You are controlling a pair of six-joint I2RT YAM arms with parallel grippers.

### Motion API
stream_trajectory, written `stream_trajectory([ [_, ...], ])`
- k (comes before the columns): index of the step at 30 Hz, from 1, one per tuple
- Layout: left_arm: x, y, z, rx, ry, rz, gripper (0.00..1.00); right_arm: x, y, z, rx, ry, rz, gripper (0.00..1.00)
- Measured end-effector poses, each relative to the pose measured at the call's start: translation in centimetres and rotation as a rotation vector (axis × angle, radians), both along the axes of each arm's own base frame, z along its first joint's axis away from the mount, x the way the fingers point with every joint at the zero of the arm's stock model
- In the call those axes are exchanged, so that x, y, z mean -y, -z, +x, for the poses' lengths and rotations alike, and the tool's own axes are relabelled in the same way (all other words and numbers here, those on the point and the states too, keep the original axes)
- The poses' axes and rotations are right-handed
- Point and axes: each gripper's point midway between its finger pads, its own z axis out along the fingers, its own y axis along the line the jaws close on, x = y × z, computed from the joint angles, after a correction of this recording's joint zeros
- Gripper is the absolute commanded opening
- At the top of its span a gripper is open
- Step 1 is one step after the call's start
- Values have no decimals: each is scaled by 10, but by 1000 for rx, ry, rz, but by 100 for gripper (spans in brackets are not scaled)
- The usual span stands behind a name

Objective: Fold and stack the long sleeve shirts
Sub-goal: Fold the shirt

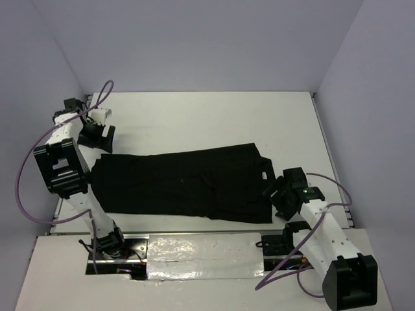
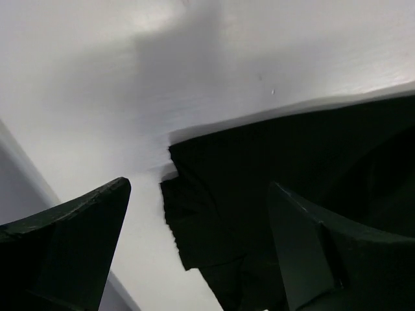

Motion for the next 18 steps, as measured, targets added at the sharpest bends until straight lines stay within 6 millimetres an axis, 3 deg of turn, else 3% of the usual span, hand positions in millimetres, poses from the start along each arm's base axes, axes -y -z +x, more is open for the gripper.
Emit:
stream_trajectory([
  [3,0,39,-15,-85,31,-8,99,-3,6,1,-33,21,17,91],
  [6,3,59,-17,-105,59,-5,99,-4,7,7,-39,34,25,87],
  [8,3,69,-10,-94,70,2,99,-4,7,10,-39,36,22,69],
  [9,1,73,-7,-89,71,12,99,-4,7,10,-36,34,18,52],
  [10,-1,72,-2,-73,69,26,94,-3,8,10,-34,33,13,43],
  [11,-3,72,1,-62,68,31,88,-3,10,9,-38,32,13,29],
  [12,-4,73,4,-53,70,39,70,-2,12,9,-33,34,8,22],
  [13,-4,74,4,-49,72,38,60,-2,14,7,-33,31,7,16],
  [14,-4,75,5,-42,86,40,41,-2,15,5,-36,35,10,7],
  [15,-3,74,5,-32,95,36,33,-2,15,6,-32,34,9,2],
  [18,1,75,-8,-23,131,33,5,-2,16,7,-36,31,9,0],
])
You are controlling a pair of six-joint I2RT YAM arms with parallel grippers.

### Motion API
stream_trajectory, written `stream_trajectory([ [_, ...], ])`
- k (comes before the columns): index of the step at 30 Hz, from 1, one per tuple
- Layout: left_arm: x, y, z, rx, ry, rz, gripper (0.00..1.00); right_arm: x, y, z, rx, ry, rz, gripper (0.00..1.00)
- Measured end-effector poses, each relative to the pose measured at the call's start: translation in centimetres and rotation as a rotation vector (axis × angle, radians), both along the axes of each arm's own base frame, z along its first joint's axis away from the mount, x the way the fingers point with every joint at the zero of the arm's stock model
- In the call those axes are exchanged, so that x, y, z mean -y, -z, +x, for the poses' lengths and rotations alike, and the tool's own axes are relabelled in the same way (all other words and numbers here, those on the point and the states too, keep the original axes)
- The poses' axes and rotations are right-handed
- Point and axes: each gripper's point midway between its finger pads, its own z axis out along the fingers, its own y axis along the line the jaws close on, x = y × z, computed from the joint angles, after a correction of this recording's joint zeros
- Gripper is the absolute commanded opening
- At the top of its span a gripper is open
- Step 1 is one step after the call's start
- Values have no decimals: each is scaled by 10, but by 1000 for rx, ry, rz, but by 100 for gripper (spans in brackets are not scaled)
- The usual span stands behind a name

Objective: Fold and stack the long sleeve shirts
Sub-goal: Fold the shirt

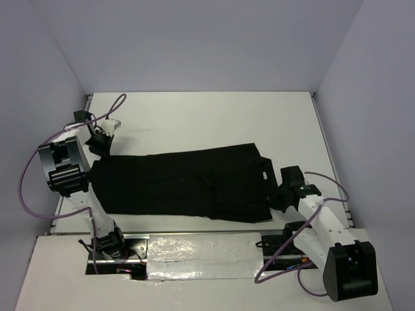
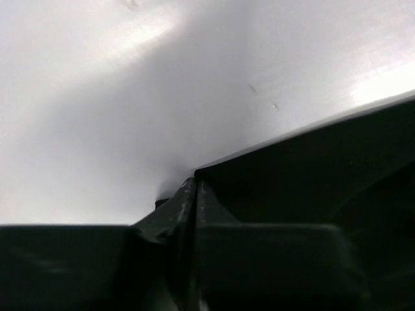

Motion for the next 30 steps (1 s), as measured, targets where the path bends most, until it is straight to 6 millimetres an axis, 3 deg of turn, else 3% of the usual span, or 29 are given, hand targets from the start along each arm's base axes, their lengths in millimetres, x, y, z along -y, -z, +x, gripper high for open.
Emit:
stream_trajectory([
  [1,1,0,-5,-2,12,1,0,0,1,1,-7,-6,-3,0],
  [5,0,1,-17,-3,21,-11,0,1,2,11,-54,-35,-26,0],
  [9,-7,1,-23,-4,-7,-43,0,3,-3,41,-92,-78,-70,0],
  [12,-6,0,-29,-12,-8,-66,6,6,-9,85,-89,-110,-114,0],
  [19,14,1,-49,-68,26,-152,13,17,-21,234,11,-185,-214,0],
  [21,20,1,-54,-82,41,-164,16,18,-23,275,49,-210,-236,5],
  [23,32,1,-66,-107,73,-180,20,17,-26,315,91,-234,-252,16],
  [26,47,2,-84,-150,111,-204,25,18,-33,353,137,-256,-261,28],
  [30,57,0,-118,-215,132,-220,26,34,-52,368,181,-247,-246,37],
])
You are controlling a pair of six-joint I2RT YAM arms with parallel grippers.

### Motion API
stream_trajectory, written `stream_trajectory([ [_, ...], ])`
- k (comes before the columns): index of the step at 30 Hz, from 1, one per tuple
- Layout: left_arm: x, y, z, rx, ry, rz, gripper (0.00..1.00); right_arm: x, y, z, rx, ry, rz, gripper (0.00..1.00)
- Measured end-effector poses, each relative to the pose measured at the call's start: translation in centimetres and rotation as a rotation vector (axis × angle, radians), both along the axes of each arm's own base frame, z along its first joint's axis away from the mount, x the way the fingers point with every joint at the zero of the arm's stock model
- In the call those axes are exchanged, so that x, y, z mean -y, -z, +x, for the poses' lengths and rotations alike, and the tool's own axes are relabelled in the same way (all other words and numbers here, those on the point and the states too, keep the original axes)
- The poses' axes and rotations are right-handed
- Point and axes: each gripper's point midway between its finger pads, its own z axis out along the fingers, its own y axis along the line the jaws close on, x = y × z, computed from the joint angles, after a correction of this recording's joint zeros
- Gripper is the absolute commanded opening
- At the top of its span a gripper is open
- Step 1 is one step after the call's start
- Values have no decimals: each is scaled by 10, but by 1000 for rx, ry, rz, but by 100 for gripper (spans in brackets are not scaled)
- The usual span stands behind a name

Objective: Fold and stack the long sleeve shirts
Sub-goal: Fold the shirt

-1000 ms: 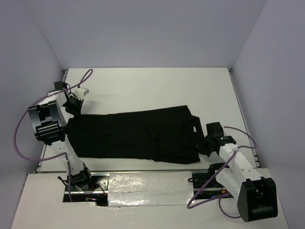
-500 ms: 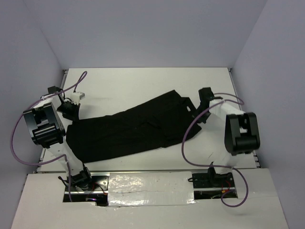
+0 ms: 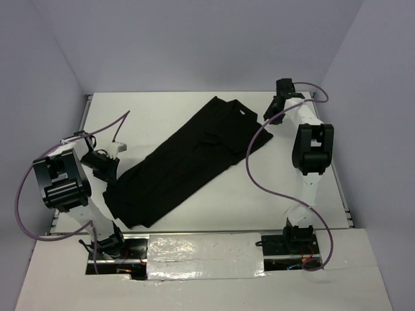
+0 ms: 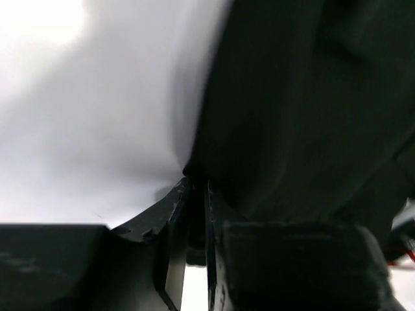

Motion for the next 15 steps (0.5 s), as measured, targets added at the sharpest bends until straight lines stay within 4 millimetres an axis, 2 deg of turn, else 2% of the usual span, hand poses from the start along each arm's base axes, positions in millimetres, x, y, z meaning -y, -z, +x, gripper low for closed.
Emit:
stream_trajectory([
  [3,3,-4,-26,-33,30,11,27,27,-22,-1,43,24,-3,38],
  [5,5,-7,-40,-50,53,17,32,43,-36,-10,70,37,-8,38],
  [7,9,-9,-50,-69,73,9,39,45,-53,-26,95,24,13,38],
  [9,12,-10,-57,-88,85,-3,44,33,-65,-39,129,-6,58,38],
  [11,12,-12,-59,-92,96,-10,47,17,-65,-54,145,-29,120,38],
  [12,13,-16,-58,-91,95,-17,53,10,-59,-64,135,-31,148,38],
  [15,6,-32,-41,-50,73,-23,54,-6,-22,-92,53,-2,221,39],
])
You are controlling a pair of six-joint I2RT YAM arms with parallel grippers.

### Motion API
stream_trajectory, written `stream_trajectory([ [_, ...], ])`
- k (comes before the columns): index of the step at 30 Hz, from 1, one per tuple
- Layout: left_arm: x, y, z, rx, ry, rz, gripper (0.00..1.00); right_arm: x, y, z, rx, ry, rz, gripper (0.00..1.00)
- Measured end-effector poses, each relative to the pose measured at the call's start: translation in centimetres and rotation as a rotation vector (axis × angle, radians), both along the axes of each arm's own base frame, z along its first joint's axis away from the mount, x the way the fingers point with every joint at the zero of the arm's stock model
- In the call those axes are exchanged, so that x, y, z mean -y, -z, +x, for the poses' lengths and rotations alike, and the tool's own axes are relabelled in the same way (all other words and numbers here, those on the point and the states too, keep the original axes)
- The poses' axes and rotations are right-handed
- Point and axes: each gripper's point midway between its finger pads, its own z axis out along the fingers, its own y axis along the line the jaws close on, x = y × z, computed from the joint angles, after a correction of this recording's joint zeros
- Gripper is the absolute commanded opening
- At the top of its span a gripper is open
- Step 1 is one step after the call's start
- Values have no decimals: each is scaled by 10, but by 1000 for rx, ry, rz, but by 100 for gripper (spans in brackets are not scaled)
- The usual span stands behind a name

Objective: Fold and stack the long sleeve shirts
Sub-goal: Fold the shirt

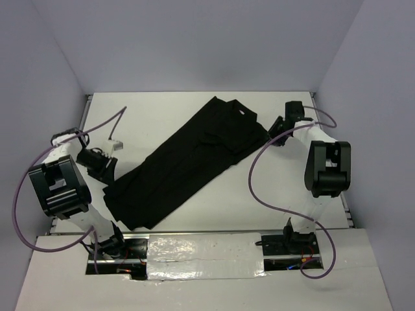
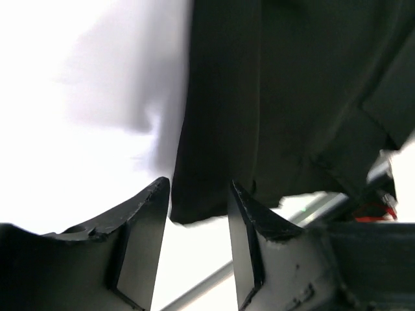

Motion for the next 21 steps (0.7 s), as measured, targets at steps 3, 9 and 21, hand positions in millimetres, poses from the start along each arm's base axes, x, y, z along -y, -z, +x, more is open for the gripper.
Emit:
stream_trajectory([
  [3,-15,-21,31,97,-38,9,55,-6,38,-22,-115,37,48,40],
  [9,-20,-34,53,159,-73,-11,56,-10,60,1,-156,75,96,33],
  [21,9,-4,40,61,-13,-50,56,-10,58,135,-45,69,146,0],
])
